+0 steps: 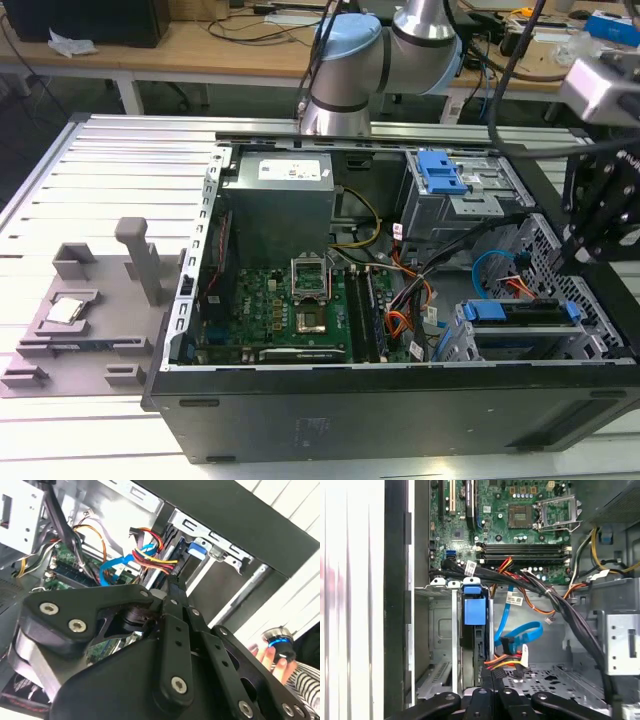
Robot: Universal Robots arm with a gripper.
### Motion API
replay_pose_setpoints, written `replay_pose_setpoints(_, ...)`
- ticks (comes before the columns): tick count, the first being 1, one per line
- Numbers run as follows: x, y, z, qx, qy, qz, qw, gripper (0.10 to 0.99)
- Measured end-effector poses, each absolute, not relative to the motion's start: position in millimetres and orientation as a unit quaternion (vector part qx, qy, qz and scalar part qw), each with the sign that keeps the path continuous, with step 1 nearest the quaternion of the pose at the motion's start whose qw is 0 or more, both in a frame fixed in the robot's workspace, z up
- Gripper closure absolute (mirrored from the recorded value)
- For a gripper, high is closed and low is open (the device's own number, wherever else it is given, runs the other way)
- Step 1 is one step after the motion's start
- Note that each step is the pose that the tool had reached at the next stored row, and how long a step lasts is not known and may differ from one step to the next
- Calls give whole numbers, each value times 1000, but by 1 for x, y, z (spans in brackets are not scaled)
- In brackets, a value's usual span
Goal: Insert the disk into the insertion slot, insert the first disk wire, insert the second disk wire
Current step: 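Insert the first disk wire, then insert the second disk wire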
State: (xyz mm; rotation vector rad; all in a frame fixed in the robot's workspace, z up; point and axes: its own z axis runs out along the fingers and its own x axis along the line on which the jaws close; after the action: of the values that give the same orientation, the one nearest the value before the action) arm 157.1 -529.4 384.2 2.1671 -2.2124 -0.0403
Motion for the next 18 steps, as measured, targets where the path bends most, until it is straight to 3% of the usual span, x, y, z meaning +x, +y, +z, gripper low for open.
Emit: replay_pose_setpoints(18,157,-529,394,700,-714,-13,22,973)
